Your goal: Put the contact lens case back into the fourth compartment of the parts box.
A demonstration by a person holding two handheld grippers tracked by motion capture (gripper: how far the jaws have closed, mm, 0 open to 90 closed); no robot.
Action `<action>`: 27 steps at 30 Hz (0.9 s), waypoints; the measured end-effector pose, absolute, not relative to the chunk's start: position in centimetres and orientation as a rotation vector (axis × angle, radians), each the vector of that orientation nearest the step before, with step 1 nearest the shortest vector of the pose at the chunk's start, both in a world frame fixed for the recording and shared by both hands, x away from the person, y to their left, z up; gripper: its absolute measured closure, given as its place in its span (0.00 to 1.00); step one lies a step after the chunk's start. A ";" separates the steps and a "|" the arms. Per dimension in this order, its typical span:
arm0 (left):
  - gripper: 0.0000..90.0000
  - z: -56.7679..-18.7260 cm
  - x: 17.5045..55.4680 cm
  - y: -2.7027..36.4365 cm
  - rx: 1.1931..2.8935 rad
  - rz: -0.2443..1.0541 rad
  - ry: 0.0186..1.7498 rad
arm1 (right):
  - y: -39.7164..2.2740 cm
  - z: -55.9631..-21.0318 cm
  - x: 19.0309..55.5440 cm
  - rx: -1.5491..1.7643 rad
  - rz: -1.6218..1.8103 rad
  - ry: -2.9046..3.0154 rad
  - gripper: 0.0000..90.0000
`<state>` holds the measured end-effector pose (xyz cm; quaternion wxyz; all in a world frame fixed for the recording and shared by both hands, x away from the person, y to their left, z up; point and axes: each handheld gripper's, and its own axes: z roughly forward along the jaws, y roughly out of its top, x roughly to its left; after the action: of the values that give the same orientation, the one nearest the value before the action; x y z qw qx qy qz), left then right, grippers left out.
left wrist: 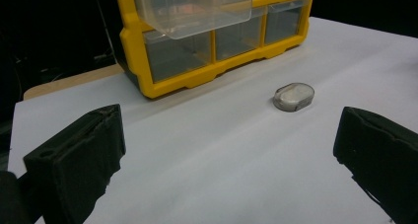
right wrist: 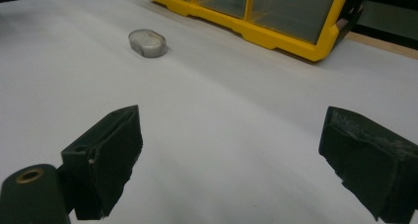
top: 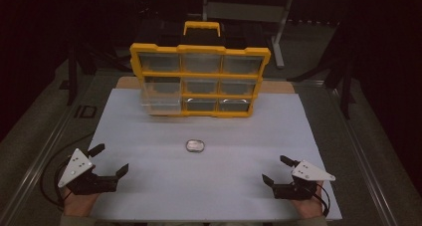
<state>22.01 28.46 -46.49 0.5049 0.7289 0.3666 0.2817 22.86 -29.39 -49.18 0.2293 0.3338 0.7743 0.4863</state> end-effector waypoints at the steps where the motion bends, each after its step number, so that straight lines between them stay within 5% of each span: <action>1: 0.00 -46.6 22.1 28.4 1.766 0.675 0.883 | -29.4 -49.2 22.8 0.927 1.338 2.128 0.09; 27: 0.00 -45.3 25.0 25.6 1.922 0.651 0.787 | -29.1 -49.2 22.9 0.913 1.291 2.099 0.09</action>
<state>24.99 25.56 -45.27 0.4640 0.7822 0.3205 0.2651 22.91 -29.07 -49.16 0.2542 0.3361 0.7724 0.4751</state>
